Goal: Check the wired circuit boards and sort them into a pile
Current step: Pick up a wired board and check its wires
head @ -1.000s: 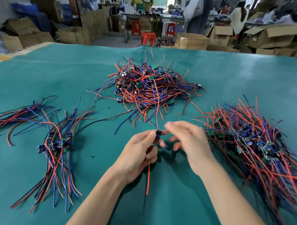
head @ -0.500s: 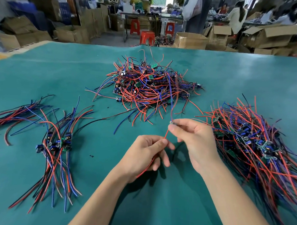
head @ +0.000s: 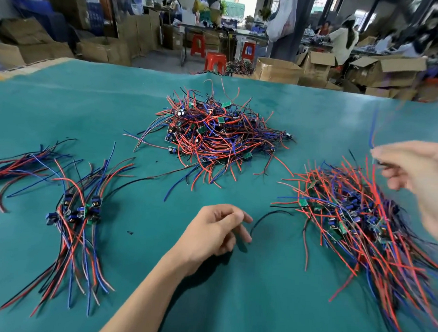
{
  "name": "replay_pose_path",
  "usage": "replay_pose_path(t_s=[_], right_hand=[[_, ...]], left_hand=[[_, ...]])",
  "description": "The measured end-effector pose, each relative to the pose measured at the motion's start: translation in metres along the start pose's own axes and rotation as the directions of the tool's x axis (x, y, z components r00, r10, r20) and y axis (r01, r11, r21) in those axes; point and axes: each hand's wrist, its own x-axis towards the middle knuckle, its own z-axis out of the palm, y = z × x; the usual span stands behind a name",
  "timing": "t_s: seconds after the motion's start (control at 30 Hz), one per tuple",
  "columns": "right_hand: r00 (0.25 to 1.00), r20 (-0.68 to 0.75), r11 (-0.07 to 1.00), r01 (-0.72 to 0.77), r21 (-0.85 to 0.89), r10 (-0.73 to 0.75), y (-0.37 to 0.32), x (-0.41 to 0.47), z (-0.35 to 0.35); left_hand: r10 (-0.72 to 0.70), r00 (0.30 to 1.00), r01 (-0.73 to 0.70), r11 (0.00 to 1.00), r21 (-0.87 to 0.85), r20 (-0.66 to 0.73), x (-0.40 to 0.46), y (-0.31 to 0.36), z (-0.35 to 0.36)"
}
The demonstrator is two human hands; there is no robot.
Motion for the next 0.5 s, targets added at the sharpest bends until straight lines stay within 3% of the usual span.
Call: replay_pose_path(t_s=[0.03, 0.1, 0.17, 0.3, 0.4, 0.5], right_hand=[[1.0, 0.022, 0.972, 0.016, -0.234, -0.012, 0.006, 0.004, -0.007], [0.996, 0.076, 0.772, 0.012, -0.636, 0.048, 0.021, 0.007, -0.013], [0.989, 0.123, 0.556, 0.057, -0.829, 0.081, 0.033, 0.002, -0.006], [0.944, 0.299, 0.571, 0.324, -0.755, -0.14, 0.031, -0.003, 0.045], [0.863, 0.495, 0.578, 0.456, -0.677, -0.1, 0.026, 0.009, 0.116], [0.814, 0.579, 0.581, 0.498, -0.644, -0.055, 0.029, 0.033, 0.183]], left_hand=[[-0.007, 1.0, 0.006, 0.999, -0.043, -0.025, 0.001, 0.0, 0.0], [-0.025, 0.998, 0.02, 0.995, -0.094, -0.052, 0.002, 0.0, 0.0], [-0.036, 0.998, 0.029, 0.994, -0.103, -0.057, 0.003, 0.0, 0.0], [-0.048, 0.997, 0.041, 0.993, -0.113, -0.064, 0.002, 0.003, 0.001], [-0.059, 0.996, 0.05, 0.991, -0.125, -0.069, 0.001, 0.004, 0.001], [-0.07, 0.995, 0.06, 0.99, -0.13, -0.074, 0.001, 0.005, 0.001]])
